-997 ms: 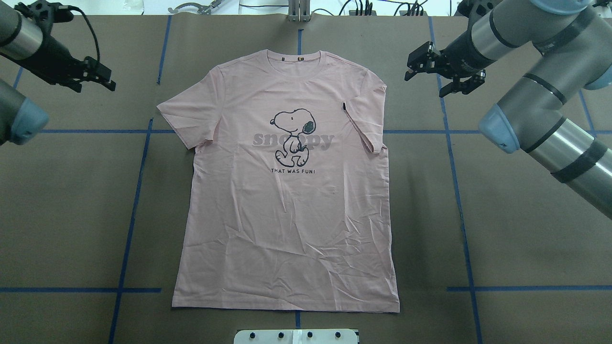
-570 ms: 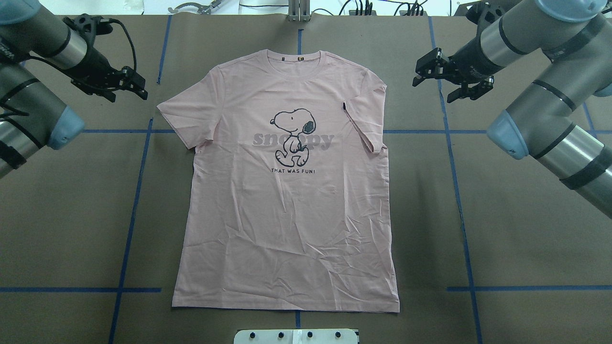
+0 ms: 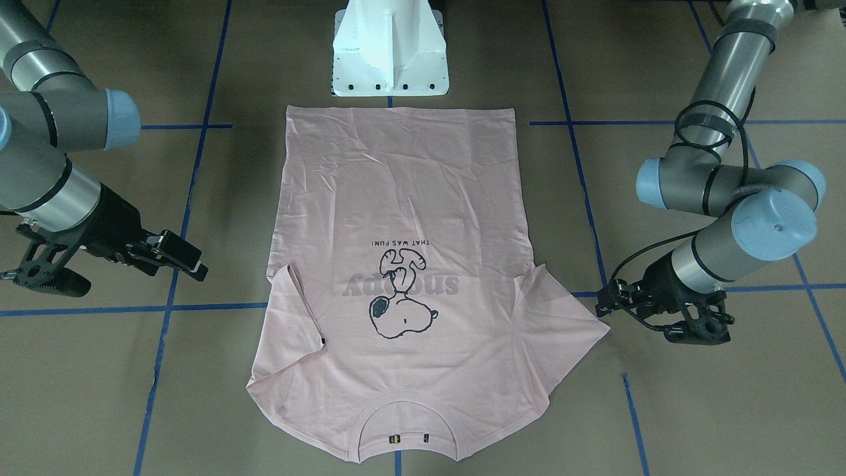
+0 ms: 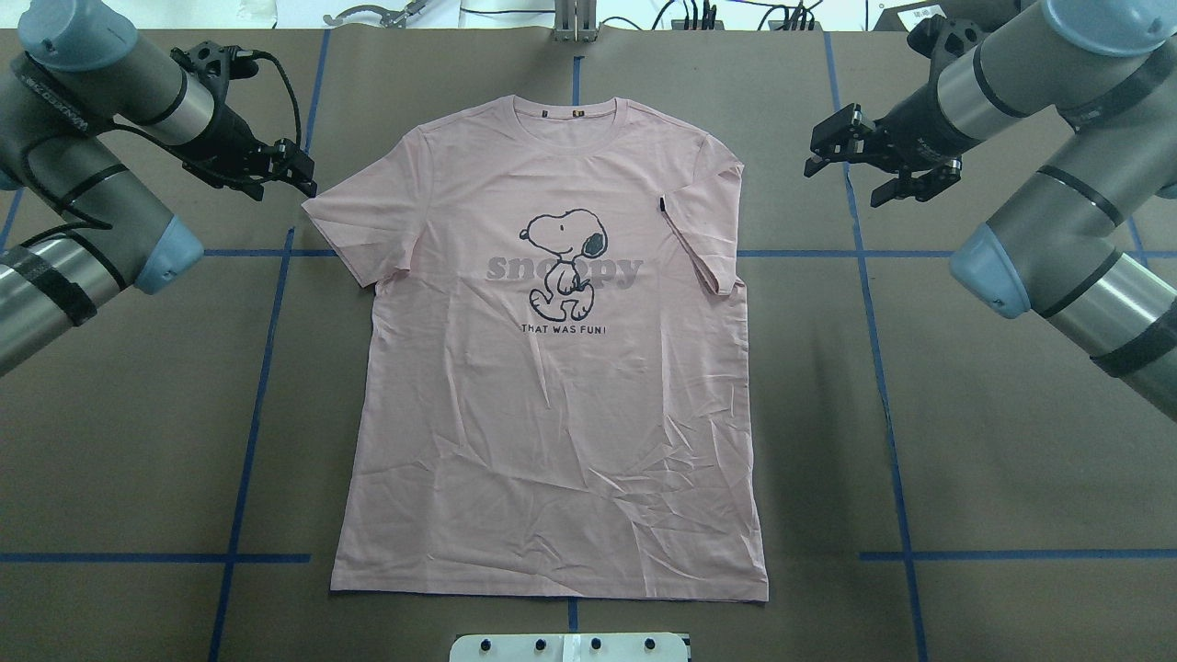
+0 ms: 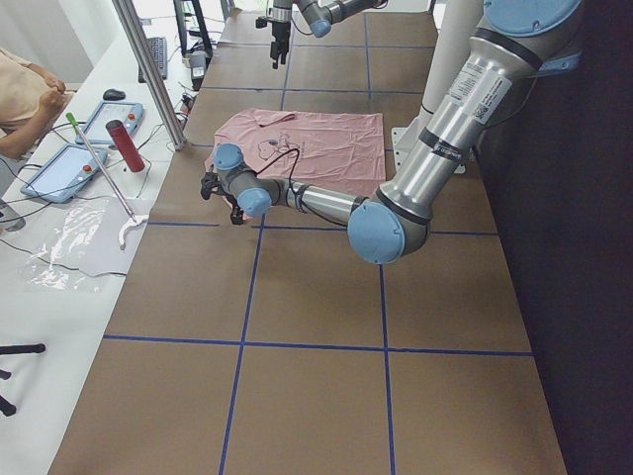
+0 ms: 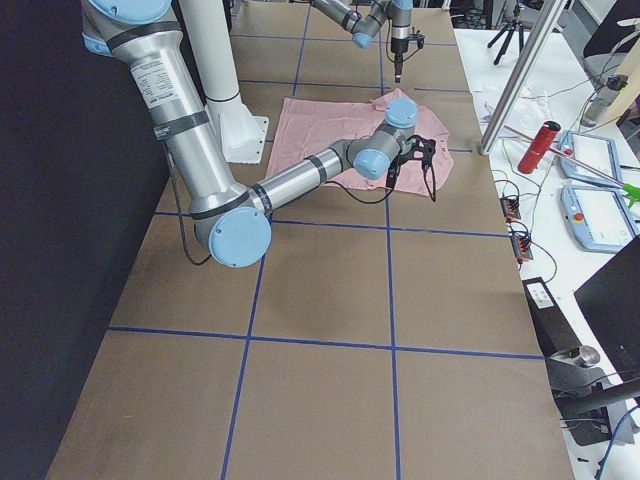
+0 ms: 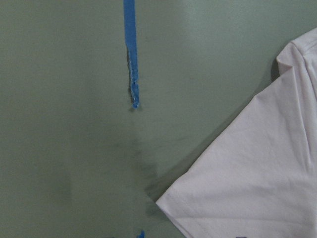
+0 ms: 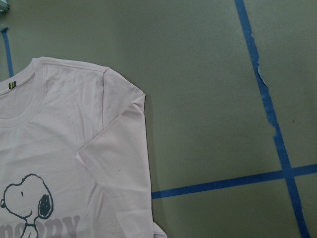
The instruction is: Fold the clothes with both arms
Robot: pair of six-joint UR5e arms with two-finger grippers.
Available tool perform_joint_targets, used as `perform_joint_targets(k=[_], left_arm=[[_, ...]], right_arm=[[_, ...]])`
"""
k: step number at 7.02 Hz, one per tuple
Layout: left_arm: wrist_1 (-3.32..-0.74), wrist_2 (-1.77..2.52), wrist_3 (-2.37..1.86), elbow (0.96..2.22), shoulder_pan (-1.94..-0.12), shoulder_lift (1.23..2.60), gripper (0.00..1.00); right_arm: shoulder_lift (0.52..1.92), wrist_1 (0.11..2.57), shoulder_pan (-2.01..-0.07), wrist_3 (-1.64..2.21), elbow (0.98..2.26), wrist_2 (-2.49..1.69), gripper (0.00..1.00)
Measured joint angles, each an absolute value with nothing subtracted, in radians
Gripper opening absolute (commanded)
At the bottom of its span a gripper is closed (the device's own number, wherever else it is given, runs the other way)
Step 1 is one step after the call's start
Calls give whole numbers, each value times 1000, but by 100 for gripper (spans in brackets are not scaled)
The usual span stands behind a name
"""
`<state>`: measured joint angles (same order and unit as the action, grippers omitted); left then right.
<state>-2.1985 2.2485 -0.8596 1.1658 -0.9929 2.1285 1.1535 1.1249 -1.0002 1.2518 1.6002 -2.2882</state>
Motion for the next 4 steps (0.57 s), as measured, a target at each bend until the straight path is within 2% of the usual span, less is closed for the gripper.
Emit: perform_joint_targets(k=[2,4], left_arm=[[-2232,2210,-860,1137,-972,2132,72],[-2255,2202,-860,1120,-958,2136,70]], right_arm=[[1159,1125,-1000,1252,1612,-2289,100],[1162,1126,-1000,1251,1613,-2288,100]])
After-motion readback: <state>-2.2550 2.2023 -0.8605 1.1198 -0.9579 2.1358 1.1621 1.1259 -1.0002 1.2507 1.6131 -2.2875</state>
